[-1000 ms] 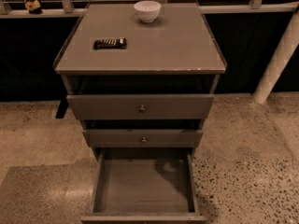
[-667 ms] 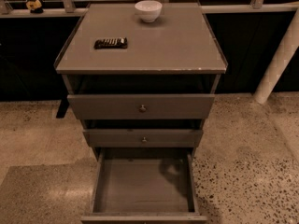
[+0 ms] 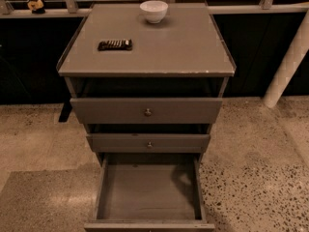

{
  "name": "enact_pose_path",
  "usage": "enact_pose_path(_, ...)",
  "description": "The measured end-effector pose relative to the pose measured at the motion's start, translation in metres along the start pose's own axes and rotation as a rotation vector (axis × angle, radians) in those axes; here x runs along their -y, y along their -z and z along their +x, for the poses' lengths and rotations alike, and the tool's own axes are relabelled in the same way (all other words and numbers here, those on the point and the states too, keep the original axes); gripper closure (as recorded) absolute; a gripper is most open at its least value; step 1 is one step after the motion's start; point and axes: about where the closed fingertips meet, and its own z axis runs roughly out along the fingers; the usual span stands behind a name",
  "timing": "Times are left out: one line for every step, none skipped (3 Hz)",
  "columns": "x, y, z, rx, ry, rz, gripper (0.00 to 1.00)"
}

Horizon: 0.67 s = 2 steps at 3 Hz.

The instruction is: Pick sponge from bottom drawer and place on counter

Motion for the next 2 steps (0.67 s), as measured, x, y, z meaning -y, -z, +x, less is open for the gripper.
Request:
enact_pose_path(0.0,0.0002,0.0,0.0,0.0,0.0,0.0)
enact_pose_path(0.0,0.0002,0.0,0.0,0.0,0.0,0.0)
